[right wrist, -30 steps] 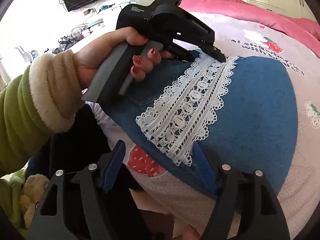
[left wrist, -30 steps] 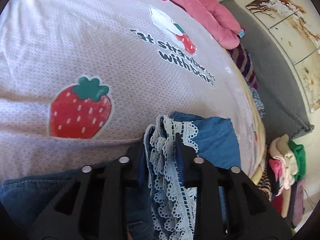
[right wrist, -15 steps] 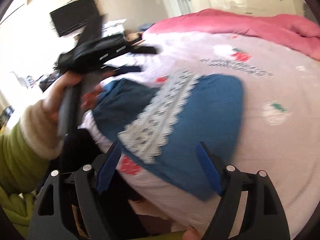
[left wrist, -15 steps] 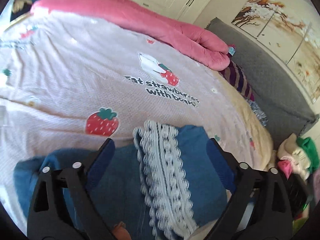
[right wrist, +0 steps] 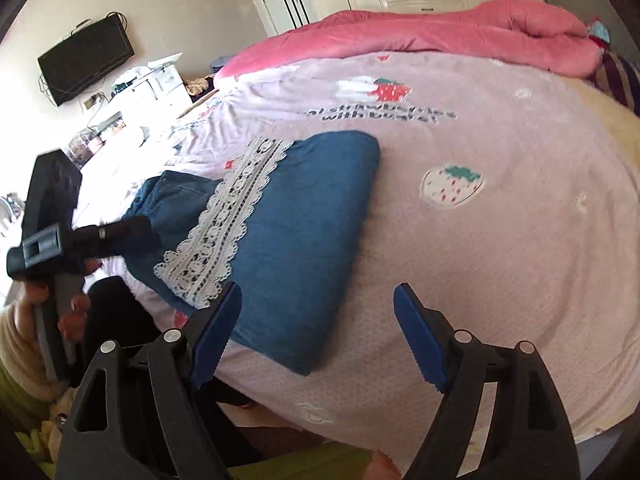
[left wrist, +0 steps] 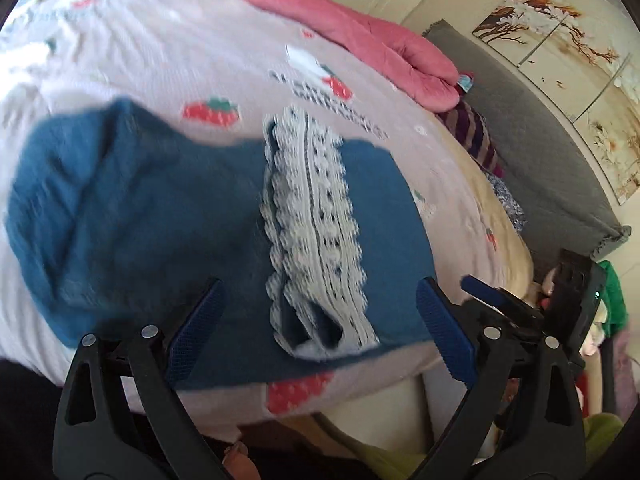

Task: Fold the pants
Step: 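Lift the lace-trimmed leg with both grippers and fold it over the pants, then open both grippers and release the folded denim onto the bed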

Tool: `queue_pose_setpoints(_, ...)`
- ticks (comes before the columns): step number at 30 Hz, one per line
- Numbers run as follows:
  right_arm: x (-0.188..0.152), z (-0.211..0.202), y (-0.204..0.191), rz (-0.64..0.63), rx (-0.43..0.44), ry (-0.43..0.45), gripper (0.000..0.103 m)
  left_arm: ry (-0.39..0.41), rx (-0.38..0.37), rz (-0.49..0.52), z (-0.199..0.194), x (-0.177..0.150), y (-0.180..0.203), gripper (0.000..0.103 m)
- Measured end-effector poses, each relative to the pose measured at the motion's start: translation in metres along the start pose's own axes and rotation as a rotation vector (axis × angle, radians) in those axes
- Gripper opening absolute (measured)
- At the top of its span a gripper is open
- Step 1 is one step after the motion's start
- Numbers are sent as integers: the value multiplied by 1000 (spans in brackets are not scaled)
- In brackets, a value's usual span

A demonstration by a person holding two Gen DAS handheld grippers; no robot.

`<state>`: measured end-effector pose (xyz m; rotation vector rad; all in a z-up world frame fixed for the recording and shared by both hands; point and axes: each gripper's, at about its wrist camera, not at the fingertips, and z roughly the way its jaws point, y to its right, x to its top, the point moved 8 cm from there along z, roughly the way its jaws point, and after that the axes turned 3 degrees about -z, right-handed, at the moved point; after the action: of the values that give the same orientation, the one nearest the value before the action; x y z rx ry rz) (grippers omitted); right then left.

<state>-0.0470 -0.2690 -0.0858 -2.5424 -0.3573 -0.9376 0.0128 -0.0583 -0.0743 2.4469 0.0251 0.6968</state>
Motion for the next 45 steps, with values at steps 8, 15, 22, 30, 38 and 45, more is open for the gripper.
queue_pose_setpoints(8,-18,26,-7,28,47,-106,31,-74,96,-24,31,-22,-11,23)
queue_pose_setpoints(15,-22,19,-2,6,21,-105,25,-80,111,44,19,-33,2,11)
queue_pose_setpoints(22,-26,24,-2,-12,6,-114,27,-66,189,93,29,-38,-5,17)
queue_pose_setpoints(30,-26,23,-2,-9,-7,-118,29,-47,213,109,24,-38,-1,24)
queue_pose_setpoints(38,-18,5,-3,-21,-26,-75,39,-10,238,123,7,-34,0,43)
queue_pose_setpoints(45,-7,-10,-7,-36,-35,-36,49,42,272,152,-10,-30,6,52)
